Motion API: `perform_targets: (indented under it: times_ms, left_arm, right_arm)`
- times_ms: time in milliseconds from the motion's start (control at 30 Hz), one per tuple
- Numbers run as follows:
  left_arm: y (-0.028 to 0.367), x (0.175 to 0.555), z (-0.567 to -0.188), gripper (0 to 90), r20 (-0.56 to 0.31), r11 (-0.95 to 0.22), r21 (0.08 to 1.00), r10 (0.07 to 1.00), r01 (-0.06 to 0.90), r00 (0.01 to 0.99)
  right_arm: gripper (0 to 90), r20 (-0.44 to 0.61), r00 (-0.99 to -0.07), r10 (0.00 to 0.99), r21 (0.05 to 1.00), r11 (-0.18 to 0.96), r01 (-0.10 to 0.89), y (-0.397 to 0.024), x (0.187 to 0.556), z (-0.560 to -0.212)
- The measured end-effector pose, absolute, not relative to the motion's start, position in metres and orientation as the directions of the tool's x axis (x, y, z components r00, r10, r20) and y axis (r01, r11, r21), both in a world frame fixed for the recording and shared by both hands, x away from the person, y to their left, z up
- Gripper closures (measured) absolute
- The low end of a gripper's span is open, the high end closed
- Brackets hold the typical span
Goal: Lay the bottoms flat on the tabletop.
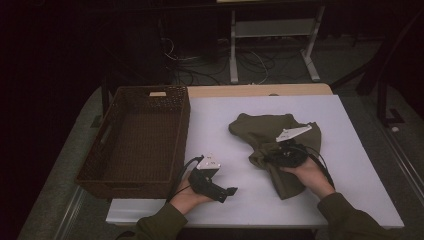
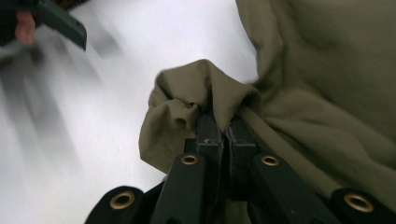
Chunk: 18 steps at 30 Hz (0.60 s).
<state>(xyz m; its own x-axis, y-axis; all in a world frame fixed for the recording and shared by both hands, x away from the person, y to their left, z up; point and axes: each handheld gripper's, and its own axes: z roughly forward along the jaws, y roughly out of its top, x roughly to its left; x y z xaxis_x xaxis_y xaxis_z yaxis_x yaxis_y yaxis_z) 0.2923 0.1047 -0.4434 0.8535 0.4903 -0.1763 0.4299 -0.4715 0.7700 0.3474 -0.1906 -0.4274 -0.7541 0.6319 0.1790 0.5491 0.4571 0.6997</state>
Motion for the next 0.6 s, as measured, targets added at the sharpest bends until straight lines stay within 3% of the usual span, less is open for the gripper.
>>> perform_targets:
  times_ms: [467,600]
  left_arm:
    - [0.107,0.293,-0.443,0.1,-0.178,-0.469,0.771,0.491,0.431,0.853]
    - [0.107,0.293,-0.444,0.1,-0.178,-0.471,0.770,0.489,0.430,0.854]
  right_arm:
    - [85.7,0.164,-0.779,0.605,0.703,0.482,0.522,-0.130,0.372,-0.432]
    - [75.3,0.182,-0.776,0.604,0.708,0.467,0.530,-0.135,0.370,-0.428]
